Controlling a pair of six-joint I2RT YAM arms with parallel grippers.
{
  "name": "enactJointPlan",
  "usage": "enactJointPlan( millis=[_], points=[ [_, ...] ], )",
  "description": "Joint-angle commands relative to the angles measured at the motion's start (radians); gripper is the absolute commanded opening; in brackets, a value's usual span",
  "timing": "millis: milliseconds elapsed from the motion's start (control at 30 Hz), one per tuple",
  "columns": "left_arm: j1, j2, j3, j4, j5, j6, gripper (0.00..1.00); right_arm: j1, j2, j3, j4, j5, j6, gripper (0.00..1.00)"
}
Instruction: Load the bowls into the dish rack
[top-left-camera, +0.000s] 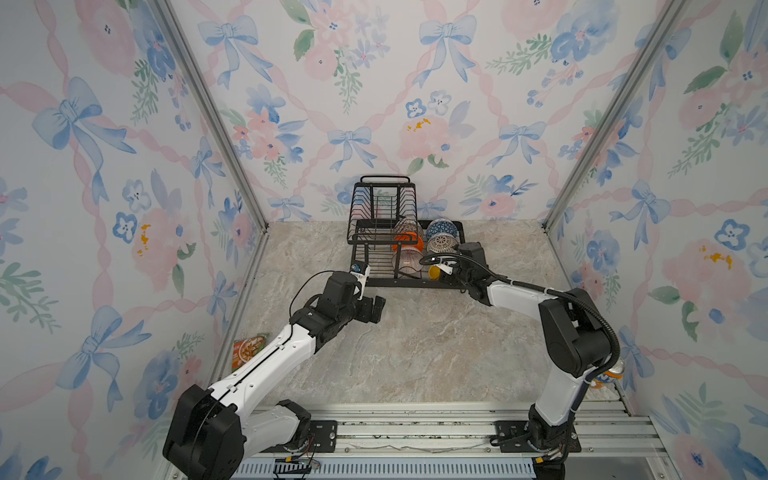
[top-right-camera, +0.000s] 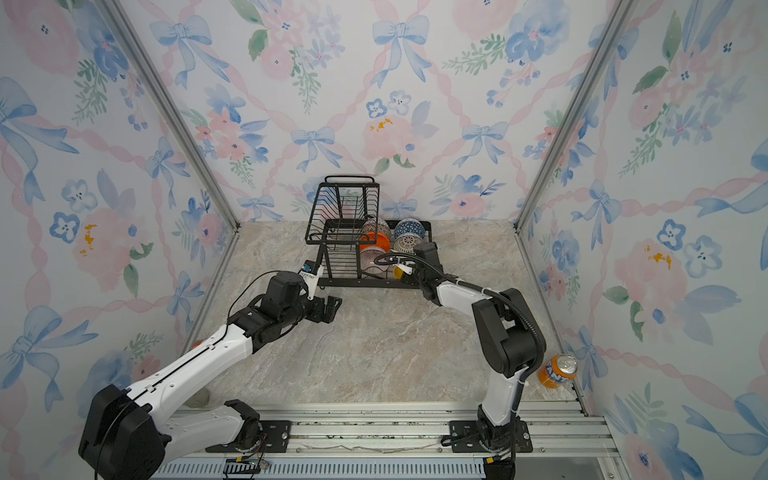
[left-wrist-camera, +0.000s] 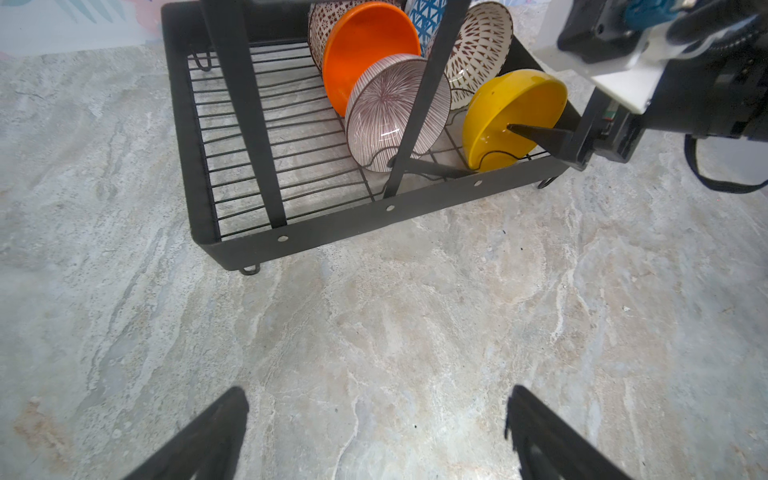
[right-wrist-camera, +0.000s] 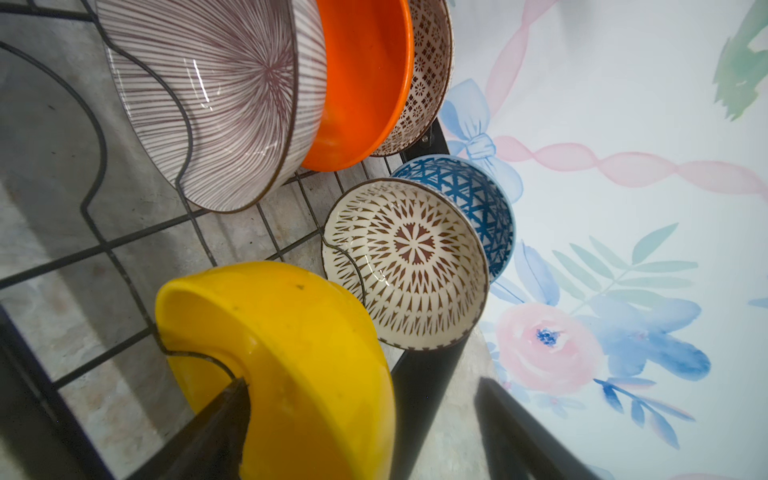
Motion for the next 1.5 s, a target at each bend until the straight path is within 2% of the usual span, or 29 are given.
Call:
enactJointPlan(
  millis=[0, 233, 333, 500, 633, 800, 967, 1100, 1233, 1467],
  points=[
    [0.006, -0.023, 0.021, -0.022, 0.001, 0.006, 0.98, 0.004, -0.067, -0.02, -0.053, -0.022, 0.03, 0.9],
    [0.014, -0.03, 0.011, -0.022, -0.019, -0.003, 0.98, 0.009, -0.167, -0.05, -0.124, -0.005, 0.099, 1.0],
    [0.02, -0.038, 0.006, -0.019, -0.047, -0.006, 0.98, 0.012, -0.219, -0.071, -0.152, 0.007, 0.148, 0.97],
    [0.047, -0.084, -0.015, 0.012, -0.204, -0.016, 0.98, 0.026, -0.313, -0.139, -0.141, 0.056, 0.252, 0.97],
    [0.082, -0.163, -0.141, 0.205, -0.3, -0.014, 0.98, 0.015, -0.39, -0.171, -0.167, 0.183, 0.39, 0.97],
    [0.153, -0.232, -0.315, 0.446, -0.322, 0.012, 0.98, -0.046, -0.569, -0.307, -0.125, 0.213, 0.592, 0.97],
    [0.239, -0.258, -0.426, 0.574, -0.342, 0.02, 0.98, -0.178, -0.782, -0.542, 0.037, 0.242, 0.827, 0.97],
    [0.284, -0.278, -0.541, 0.749, -0.338, 0.046, 0.98, -0.241, -0.887, -0.722, 0.183, 0.236, 0.944, 0.97],
    [0.332, -0.236, -0.592, 0.837, -0.315, 0.083, 0.98, -0.249, -0.858, -0.784, 0.219, 0.286, 0.988, 0.97],
    [0.425, -0.095, -0.67, 1.059, -0.211, 0.107, 0.98, -0.253, -0.64, -0.798, 0.369, 0.304, 1.002, 0.97]
  ],
)
